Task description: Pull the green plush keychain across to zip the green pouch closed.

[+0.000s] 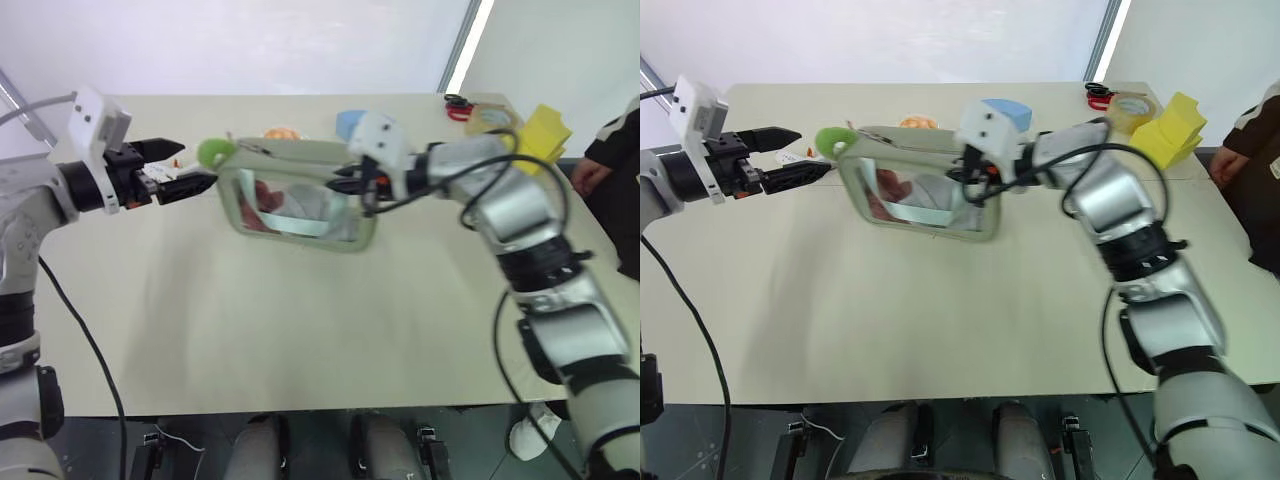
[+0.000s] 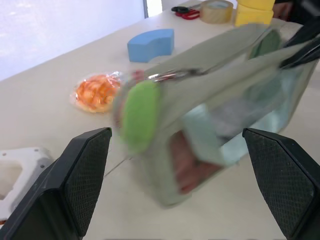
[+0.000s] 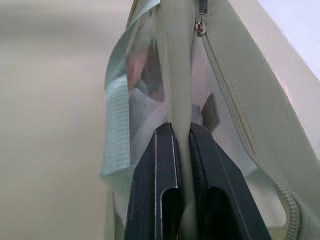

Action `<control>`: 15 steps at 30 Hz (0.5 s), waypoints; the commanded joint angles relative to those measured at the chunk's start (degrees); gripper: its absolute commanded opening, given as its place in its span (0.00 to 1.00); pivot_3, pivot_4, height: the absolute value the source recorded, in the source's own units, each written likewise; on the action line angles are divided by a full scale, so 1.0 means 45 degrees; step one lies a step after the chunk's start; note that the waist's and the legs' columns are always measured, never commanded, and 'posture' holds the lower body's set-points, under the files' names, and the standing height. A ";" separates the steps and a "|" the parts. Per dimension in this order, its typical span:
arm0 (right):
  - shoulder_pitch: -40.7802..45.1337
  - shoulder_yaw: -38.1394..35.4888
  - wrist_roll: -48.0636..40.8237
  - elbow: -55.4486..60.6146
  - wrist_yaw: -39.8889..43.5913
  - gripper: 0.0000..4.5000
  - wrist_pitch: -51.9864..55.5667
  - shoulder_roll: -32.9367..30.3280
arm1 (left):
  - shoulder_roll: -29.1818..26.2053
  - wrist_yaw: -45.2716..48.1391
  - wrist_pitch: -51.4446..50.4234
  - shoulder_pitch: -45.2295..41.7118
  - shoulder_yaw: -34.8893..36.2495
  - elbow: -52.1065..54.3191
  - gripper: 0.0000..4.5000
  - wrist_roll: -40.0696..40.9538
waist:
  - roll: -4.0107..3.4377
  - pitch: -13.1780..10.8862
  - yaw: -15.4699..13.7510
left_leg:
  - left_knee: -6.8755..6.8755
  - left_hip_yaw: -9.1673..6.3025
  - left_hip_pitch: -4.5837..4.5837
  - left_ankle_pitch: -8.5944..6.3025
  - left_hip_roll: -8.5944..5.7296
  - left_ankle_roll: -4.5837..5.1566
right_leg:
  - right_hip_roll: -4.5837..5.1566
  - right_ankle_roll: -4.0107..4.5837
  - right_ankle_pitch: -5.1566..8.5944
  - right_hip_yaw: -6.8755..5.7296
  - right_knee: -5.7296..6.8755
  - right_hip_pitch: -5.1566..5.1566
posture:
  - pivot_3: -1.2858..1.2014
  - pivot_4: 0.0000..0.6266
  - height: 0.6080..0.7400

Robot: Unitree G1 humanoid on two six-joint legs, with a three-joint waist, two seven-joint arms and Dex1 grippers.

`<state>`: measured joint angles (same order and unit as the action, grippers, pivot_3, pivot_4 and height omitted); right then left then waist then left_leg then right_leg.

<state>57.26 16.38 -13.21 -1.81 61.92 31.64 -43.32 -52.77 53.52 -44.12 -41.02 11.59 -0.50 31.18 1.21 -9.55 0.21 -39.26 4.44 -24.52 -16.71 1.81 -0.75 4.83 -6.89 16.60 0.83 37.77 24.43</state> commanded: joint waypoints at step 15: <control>-0.0098 -0.1511 -0.0609 0.1219 0.0800 0.47 0.0923 -0.0496 | 0.0357 0.0862 0.0778 -0.1297 -0.0933 -0.0611 1.00 -0.0376 | -0.0003 0.0001 0.0473 | 0.0012 -0.0001 0.0036 0.0001 0.0039 -0.0002 | -0.0027 0.0000 0.0000 0.0010 0.0007 0.0007 | 0.52 0.24 1.00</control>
<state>54.21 11.55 -15.34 1.05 66.67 34.77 -46.12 -51.07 56.88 -41.88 -45.28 7.46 -3.93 29.79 1.20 -9.55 2.34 -39.20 4.44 -24.36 -16.70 1.98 -0.76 4.71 -6.89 16.60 0.88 37.80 24.46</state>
